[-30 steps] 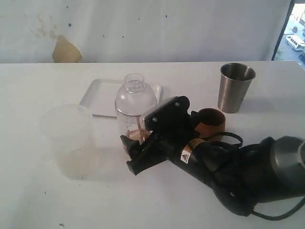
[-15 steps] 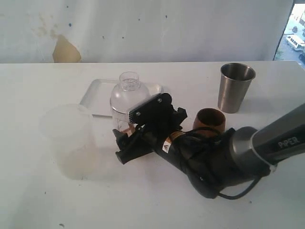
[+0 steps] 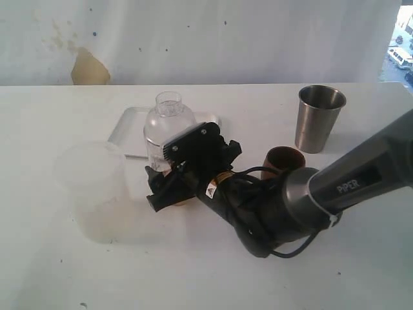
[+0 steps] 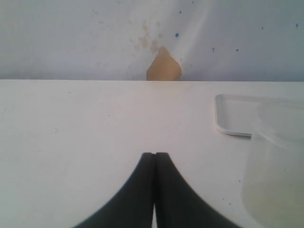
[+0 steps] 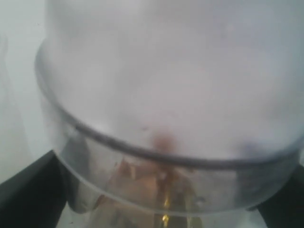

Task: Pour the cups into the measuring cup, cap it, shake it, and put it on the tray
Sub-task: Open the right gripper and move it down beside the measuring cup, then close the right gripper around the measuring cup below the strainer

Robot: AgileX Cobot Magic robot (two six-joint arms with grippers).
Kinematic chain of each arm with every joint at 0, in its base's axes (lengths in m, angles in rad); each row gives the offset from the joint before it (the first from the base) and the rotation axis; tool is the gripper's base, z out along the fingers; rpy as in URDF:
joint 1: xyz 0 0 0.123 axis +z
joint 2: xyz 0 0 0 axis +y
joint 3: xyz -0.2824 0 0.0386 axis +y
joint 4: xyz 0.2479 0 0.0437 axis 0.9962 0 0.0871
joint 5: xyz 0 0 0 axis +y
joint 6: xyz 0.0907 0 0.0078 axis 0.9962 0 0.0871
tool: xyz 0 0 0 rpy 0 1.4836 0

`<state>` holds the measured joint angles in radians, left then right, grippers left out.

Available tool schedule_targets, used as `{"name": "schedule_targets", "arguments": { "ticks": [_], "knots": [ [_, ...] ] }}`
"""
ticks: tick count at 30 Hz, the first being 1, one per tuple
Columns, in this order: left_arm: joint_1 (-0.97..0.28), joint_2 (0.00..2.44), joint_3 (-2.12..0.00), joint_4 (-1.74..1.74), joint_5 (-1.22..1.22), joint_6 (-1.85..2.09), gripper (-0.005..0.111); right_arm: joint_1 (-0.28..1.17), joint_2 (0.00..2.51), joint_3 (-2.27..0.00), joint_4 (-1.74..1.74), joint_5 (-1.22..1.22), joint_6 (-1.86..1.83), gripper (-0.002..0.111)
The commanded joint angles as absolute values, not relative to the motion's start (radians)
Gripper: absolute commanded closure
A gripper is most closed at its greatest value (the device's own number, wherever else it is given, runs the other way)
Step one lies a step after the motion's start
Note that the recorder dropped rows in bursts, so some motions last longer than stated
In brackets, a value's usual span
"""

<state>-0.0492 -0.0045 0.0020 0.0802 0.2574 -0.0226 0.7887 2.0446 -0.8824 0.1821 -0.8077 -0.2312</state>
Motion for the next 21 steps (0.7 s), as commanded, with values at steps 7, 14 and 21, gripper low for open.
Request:
{"name": "schedule_targets", "arguments": {
  "ticks": [7, 14, 21],
  "knots": [
    [-0.047, 0.0, 0.0, 0.068, 0.255, -0.022, 0.003, 0.787, 2.045, -0.887, 0.254, -0.823, -0.234, 0.089],
    [-0.047, 0.0, 0.0, 0.068, 0.255, -0.022, 0.003, 0.787, 1.989, -0.885, 0.269, -0.766, -0.381, 0.108],
    [-0.047, 0.0, 0.0, 0.068, 0.255, -0.022, 0.003, 0.787, 1.844, -0.879, 0.29, -0.681, -0.343, 0.108]
  ]
}}
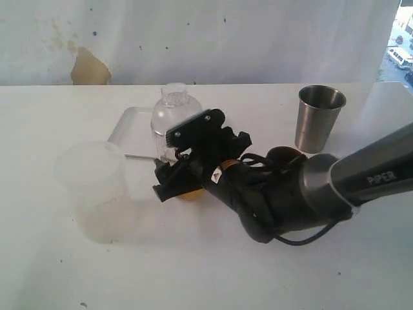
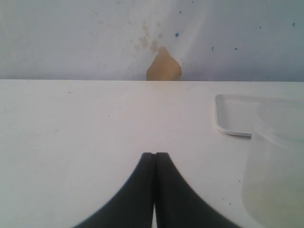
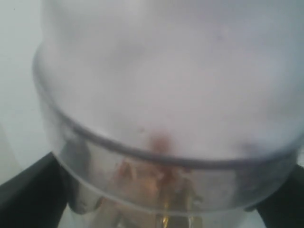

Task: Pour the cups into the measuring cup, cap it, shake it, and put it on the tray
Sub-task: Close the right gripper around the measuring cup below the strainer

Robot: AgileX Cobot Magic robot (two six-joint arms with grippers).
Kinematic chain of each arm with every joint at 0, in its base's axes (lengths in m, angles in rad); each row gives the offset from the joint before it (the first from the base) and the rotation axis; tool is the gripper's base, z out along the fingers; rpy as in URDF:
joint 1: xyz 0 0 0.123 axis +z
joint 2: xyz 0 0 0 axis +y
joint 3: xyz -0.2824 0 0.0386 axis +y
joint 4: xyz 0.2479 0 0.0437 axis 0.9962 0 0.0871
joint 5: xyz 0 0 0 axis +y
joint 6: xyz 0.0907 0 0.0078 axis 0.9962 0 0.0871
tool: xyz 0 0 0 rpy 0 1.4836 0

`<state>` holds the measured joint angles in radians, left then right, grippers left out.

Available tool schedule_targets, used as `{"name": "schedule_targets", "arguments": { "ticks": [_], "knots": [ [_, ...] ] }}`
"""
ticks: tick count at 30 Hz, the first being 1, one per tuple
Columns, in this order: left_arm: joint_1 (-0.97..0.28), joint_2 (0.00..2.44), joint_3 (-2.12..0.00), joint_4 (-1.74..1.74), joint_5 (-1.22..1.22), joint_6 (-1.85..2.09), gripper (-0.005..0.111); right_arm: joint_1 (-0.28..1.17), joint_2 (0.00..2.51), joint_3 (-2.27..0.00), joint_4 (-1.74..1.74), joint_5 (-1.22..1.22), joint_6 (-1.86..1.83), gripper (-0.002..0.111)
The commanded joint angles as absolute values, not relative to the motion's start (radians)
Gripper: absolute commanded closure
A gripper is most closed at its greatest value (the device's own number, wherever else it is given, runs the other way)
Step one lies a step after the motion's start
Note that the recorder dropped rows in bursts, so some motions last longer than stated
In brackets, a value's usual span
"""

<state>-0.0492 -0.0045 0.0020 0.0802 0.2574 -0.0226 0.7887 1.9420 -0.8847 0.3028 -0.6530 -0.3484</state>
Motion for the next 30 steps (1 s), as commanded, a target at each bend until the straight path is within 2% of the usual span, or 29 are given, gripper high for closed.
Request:
{"name": "schedule_targets", "arguments": {
  "ticks": [1, 9, 13, 17, 21, 25, 28, 30],
  "knots": [
    [-0.047, 0.0, 0.0, 0.068, 0.255, -0.022, 0.003, 0.787, 1.813, -0.873, 0.288, -0.678, -0.343, 0.108],
    [-0.047, 0.0, 0.0, 0.068, 0.255, -0.022, 0.003, 0.78, 1.648, -0.859, 0.326, -0.609, -0.361, 0.108],
    [-0.047, 0.0, 0.0, 0.068, 0.255, -0.022, 0.003, 0.796, 1.651, -0.87, 0.199, -0.448, -0.336, 0.108],
    [-0.047, 0.0, 0.0, 0.068, 0.255, -0.022, 0.003, 0.755, 1.639, -0.854, 0.308, -0.52, -0.362, 0.108],
    [-0.047, 0.0, 0.0, 0.068, 0.255, -0.022, 0.003, 0.77, 1.637, -0.853, 0.119, -0.482, -0.245, 0.108],
    [-0.047, 0.0, 0.0, 0.068, 0.255, -0.022, 0.003, 0.738, 1.637, -0.849, 0.31, -0.56, -0.336, 0.108],
    [-0.047, 0.0, 0.0, 0.068, 0.255, -0.022, 0.003, 0.753, 1.635, -0.849, 0.151, -0.519, -0.263, 0.108],
    [-0.047, 0.0, 0.0, 0.068, 0.255, -0.022, 0.003, 0.755, 1.635, -0.848, 0.21, -0.535, -0.306, 0.108]
  ]
}}
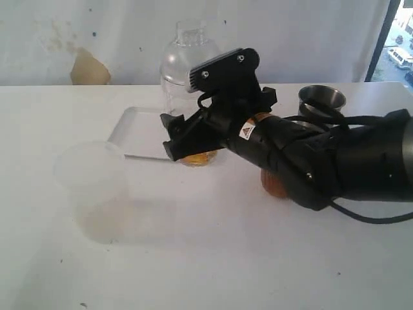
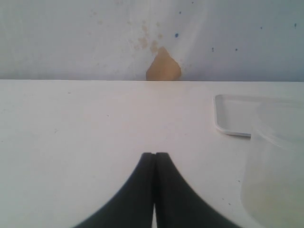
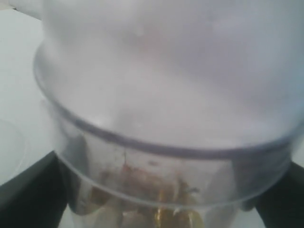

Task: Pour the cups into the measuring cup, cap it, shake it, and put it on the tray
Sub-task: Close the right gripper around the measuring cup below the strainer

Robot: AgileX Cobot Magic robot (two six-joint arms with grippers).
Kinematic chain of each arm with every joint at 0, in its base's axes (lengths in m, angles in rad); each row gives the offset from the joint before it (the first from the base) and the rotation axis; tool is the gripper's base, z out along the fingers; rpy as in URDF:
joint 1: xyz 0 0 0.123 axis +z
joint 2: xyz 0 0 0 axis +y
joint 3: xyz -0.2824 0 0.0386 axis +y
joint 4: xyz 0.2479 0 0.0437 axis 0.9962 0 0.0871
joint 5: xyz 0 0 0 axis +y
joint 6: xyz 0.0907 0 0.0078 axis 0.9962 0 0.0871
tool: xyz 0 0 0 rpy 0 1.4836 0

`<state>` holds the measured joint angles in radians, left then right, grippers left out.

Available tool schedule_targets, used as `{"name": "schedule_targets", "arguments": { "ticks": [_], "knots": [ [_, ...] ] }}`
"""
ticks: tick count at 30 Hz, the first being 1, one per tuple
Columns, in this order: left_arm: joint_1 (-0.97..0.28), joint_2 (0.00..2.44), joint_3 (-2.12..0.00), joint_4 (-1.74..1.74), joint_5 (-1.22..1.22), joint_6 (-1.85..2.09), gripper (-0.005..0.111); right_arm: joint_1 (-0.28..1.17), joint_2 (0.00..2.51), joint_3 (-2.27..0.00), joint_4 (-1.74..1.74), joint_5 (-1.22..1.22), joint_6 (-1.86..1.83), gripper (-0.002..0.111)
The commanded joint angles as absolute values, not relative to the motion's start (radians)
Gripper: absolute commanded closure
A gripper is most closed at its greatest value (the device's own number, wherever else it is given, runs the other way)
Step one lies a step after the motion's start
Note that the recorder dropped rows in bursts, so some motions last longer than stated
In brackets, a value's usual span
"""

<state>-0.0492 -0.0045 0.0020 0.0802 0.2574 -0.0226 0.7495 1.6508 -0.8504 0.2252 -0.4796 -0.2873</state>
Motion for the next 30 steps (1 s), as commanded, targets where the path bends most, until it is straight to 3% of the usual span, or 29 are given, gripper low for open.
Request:
{"name": "schedule_targets", "arguments": {
  "ticks": [1, 5, 9, 12, 17, 20, 30],
  "knots": [
    [-0.047, 0.0, 0.0, 0.068, 0.255, -0.022, 0.003, 0.743, 1.635, -0.848, 0.275, -0.551, -0.341, 0.108],
    [-0.047, 0.0, 0.0, 0.068, 0.255, -0.022, 0.003, 0.755, 1.633, -0.848, 0.176, -0.49, -0.3, 0.108],
    [-0.047, 0.0, 0.0, 0.068, 0.255, -0.022, 0.003, 0.722, 1.633, -0.848, 0.35, -0.547, -0.379, 0.108],
    [-0.047, 0.0, 0.0, 0.068, 0.255, -0.022, 0.003, 0.747, 1.648, -0.848, 0.134, -0.479, -0.245, 0.108],
    [-0.047, 0.0, 0.0, 0.068, 0.255, -0.022, 0.003, 0.735, 1.585, -0.883, 0.233, -0.495, -0.313, 0.108],
    [-0.047, 0.0, 0.0, 0.068, 0.255, -0.022, 0.003, 0.735, 1.678, -0.798, 0.239, -0.573, -0.311, 0.108],
    [-0.047, 0.0, 0.0, 0.068, 0.255, -0.022, 0.003, 0.735, 1.714, -0.813, 0.266, -0.589, -0.35, 0.108]
  ]
}}
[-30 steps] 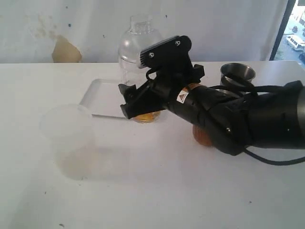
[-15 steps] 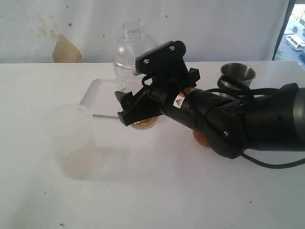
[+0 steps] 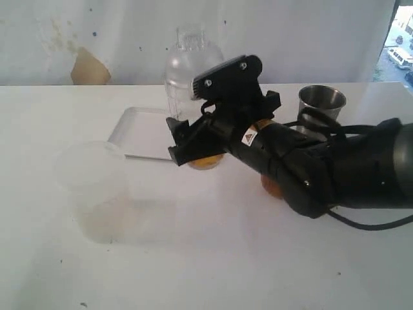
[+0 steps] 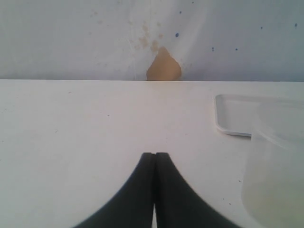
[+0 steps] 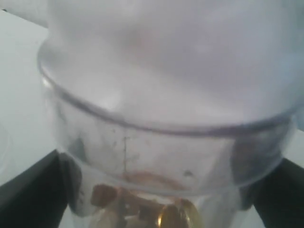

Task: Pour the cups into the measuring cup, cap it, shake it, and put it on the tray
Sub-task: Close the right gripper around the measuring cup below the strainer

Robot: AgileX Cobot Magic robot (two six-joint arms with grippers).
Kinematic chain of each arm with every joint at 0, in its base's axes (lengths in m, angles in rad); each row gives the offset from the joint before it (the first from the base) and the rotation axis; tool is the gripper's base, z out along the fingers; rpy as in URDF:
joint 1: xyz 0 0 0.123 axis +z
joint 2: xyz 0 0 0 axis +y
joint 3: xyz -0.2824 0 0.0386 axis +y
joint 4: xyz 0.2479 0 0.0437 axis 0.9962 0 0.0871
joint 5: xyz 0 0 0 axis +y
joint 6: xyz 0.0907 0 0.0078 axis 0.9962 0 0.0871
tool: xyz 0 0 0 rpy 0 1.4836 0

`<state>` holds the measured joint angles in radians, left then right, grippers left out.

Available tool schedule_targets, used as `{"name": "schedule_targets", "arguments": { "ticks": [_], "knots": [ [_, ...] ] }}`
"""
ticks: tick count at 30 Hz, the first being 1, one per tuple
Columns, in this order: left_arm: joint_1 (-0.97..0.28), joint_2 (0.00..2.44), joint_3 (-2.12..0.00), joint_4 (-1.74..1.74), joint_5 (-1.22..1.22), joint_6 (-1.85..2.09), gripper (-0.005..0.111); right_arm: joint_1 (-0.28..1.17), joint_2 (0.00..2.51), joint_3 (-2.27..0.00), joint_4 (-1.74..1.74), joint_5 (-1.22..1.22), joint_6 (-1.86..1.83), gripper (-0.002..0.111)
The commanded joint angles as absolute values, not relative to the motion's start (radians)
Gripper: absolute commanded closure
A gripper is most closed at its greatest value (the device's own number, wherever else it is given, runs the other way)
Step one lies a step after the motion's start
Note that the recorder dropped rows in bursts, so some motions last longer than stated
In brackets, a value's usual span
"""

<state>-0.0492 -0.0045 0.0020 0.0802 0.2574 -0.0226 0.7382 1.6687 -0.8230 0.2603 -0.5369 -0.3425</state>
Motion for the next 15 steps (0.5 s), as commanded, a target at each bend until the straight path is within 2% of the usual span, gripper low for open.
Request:
{"name": "schedule_targets", "arguments": {
  "ticks": [1, 9, 15],
  "knots": [
    [-0.047, 0.0, 0.0, 0.068, 0.255, -0.022, 0.003, 0.735, 1.714, -0.813, 0.263, -0.604, -0.334, 0.108],
    [-0.047, 0.0, 0.0, 0.068, 0.255, -0.022, 0.003, 0.737, 1.766, -0.8, 0.195, -0.665, -0.199, 0.108],
    [-0.047, 0.0, 0.0, 0.068, 0.255, -0.022, 0.003, 0.688, 1.911, -0.759, -0.115, -0.929, 0.034, 0.108]
  ]
}}
